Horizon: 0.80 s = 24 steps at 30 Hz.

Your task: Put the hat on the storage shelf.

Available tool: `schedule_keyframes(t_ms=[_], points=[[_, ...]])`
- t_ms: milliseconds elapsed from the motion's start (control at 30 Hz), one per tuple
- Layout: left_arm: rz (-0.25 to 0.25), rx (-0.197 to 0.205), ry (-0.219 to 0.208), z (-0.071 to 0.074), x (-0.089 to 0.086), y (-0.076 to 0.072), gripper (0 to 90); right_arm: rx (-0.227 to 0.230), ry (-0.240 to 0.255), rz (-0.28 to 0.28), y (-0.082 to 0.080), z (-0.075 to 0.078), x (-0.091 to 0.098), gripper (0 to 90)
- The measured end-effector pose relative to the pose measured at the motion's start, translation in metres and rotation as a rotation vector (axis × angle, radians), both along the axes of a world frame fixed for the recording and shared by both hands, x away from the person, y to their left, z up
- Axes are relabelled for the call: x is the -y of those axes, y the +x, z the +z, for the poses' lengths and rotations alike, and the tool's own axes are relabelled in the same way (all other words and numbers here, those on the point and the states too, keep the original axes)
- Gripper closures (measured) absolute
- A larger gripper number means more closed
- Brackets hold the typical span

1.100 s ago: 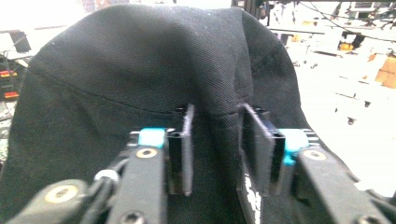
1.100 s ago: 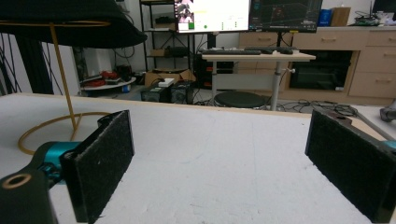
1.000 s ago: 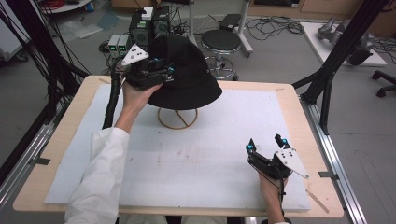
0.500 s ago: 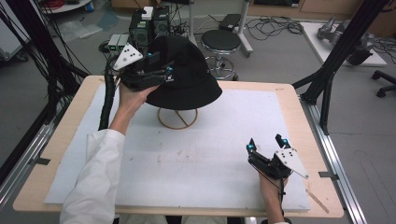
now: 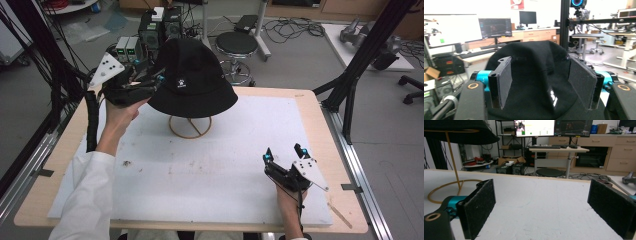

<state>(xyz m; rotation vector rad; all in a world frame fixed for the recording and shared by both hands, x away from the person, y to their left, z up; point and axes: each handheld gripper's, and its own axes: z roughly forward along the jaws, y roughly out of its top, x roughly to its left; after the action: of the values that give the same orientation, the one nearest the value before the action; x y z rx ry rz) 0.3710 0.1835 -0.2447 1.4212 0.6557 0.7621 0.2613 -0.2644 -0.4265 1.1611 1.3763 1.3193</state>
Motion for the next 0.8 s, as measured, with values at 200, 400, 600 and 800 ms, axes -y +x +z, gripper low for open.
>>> schedule_keyframes(t_ms=[200,400,600,800], points=[[0.046,-0.001,-0.028,-0.011,-0.019,-0.018,35.4,0.0,0.007,-0.002,-0.001,0.0,-0.001,7.1],[0.11,0.017,-0.084,-0.023,-0.038,-0.035,35.2,-0.002,0.008,-0.003,-0.001,0.0,-0.001,7.1],[0.154,0.001,-0.086,-0.033,-0.055,-0.044,34.4,-0.003,0.008,-0.003,-0.001,0.0,-0.001,7.1],[0.217,-0.009,-0.104,-0.052,-0.076,-0.058,34.0,-0.005,0.006,-0.001,-0.001,0.0,-0.001,7.1]])
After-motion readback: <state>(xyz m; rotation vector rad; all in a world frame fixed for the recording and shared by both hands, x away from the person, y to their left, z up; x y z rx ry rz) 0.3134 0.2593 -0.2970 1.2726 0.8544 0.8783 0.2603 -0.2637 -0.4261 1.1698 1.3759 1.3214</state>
